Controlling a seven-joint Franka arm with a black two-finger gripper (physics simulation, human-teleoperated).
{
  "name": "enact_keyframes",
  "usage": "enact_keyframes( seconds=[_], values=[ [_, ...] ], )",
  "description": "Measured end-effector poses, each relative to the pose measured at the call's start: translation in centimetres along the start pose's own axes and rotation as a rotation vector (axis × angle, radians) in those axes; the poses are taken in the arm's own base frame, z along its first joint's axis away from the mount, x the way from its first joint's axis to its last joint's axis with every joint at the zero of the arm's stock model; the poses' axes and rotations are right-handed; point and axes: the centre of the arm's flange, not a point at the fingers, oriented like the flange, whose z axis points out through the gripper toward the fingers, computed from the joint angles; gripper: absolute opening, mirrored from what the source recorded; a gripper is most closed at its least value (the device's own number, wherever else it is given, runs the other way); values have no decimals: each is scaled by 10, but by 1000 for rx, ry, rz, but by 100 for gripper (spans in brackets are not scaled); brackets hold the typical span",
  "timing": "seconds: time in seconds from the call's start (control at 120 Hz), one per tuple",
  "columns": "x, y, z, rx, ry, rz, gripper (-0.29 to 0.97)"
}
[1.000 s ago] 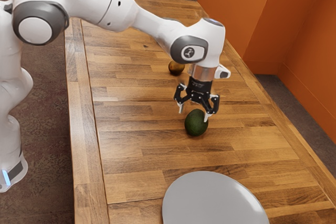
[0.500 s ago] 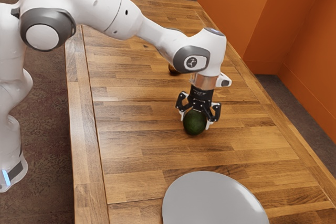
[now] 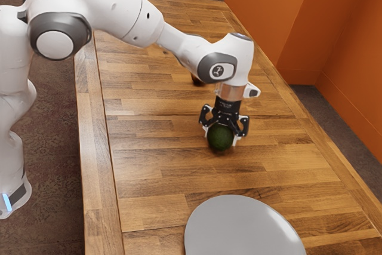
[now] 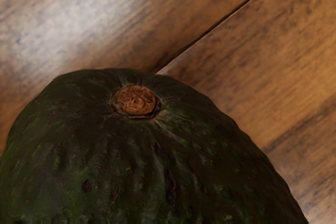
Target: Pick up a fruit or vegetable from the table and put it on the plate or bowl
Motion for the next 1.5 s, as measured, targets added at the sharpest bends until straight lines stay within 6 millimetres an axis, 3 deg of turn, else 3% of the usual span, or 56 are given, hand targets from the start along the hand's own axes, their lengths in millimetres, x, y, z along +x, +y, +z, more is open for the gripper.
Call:
enact_keyframes(
  seconds=[0.233, 0.358, 0.408, 0.508, 0.7, 0.767, 0.967, 1.1, 1.217, 1.5],
  values=[
    [-2, 2, 4, 10, 4, 1, 48],
    [-6, 13, -16, -15, 33, 16, 45],
    [-16, 27, -28, -33, 52, 43, 45],
    [-63, 67, -46, -62, 85, 134, 47],
    [-181, 128, -56, -92, 113, 286, 48],
    [-218, 144, -51, -103, 108, 315, 48],
    [-300, 172, -24, -137, 70, 333, 48],
    [-310, 178, -21, -164, 69, 279, 48],
    [-314, 180, -23, -186, 58, 228, 61],
    [-312, 181, -25, -205, 44, 132, 63]
  ],
)
